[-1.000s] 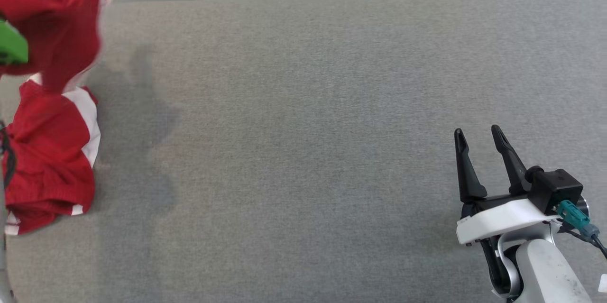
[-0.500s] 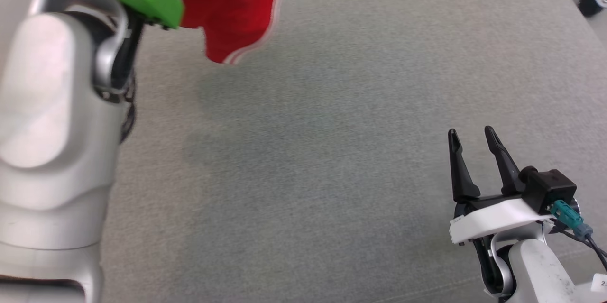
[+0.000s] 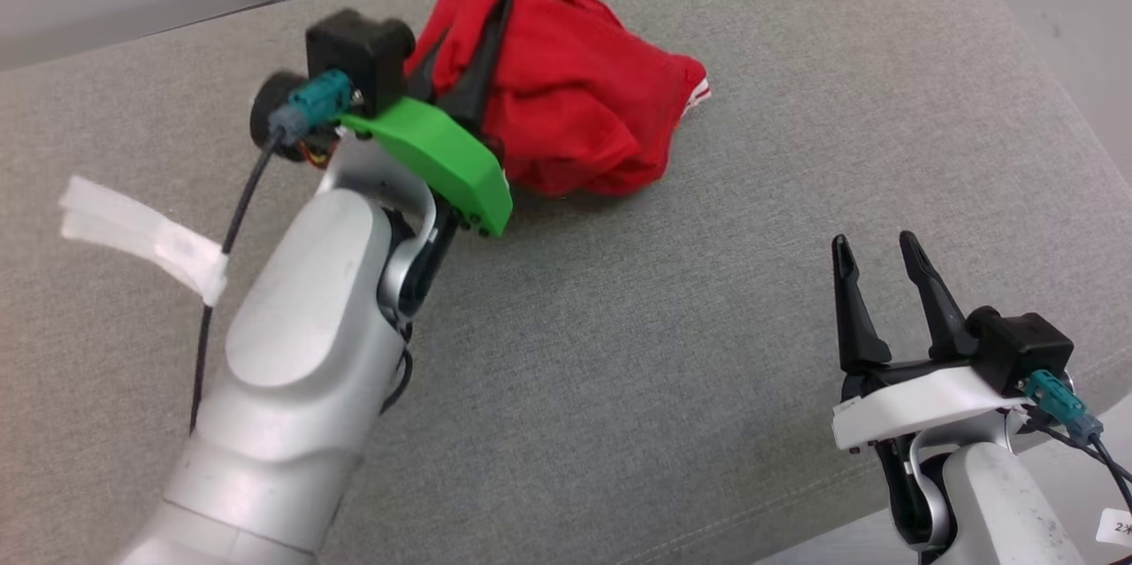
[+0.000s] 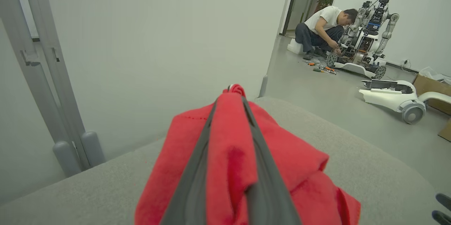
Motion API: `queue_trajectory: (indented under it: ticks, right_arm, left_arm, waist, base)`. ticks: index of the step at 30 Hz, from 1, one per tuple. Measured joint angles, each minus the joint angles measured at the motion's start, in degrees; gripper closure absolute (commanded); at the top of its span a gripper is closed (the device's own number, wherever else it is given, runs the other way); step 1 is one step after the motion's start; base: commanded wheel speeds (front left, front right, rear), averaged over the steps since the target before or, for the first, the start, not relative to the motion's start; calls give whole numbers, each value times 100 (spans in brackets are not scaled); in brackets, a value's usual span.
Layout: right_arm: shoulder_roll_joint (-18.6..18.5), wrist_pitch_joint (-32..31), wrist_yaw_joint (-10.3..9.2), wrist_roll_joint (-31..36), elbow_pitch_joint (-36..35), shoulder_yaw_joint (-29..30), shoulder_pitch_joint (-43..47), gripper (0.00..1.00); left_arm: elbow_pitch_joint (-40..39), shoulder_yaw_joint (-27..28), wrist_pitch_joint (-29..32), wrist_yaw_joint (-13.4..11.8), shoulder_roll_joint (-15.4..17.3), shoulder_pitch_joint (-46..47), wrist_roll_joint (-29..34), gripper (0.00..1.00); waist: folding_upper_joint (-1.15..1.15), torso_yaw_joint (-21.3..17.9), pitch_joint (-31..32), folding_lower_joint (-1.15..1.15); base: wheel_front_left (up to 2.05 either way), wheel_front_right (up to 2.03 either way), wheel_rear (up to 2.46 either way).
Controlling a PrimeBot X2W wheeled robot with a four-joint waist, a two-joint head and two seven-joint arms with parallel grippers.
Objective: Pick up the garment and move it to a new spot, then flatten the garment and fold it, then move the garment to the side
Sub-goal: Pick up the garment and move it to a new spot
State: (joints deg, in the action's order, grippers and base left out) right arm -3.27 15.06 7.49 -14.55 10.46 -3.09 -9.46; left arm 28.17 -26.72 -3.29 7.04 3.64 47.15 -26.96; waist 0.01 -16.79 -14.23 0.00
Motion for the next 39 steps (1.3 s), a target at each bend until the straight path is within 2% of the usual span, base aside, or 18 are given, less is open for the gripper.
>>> queue_trajectory:
  ticks: [7,8,9,15,21,26,32,39]
  right_arm:
    - [21,0,0,-1,10,64,1,0]
    - [26,0,0,0,14,71,1,0]
    - [26,0,0,0,15,78,1,0]
    - [32,0,0,65,25,99,9,0]
    - [-10,0,0,122,14,122,130,0]
    - [-48,0,0,170,-41,105,195,0]
    - [-103,0,0,213,-51,42,224,0]
    - [-213,0,0,245,-22,-10,333,0]
  left_arm:
    - [667,-446,-328,-49,-78,-883,-236,100]
    - [730,-501,-367,-49,-74,-953,-261,37]
    - [748,-534,-448,-52,-74,-992,-274,0]
    - [728,-615,-958,-163,-80,-941,-265,0]
    - [336,-257,-1149,-365,118,-936,-135,0]
    - [-268,279,-1178,-560,432,-1293,43,0]
    - [-899,922,-1184,-655,736,-2116,300,0]
    - [-1519,1713,-1184,-695,794,-3229,532,0]
  waist:
    - [0,15,-101,0]
    - [0,43,-100,0]
    - [0,70,-98,0]
    - [0,295,-4,0]
    - [0,530,221,0]
    - [0,784,386,0]
    - [0,1038,604,0]
    - [0,1255,901,0]
  base:
    - [0,0,0]
    - [0,0,0]
    - [0,0,0]
    - [0,0,0]
    - [0,0,0]
    - [0,0,0]
    - [0,0,0]
    - [0,0,0]
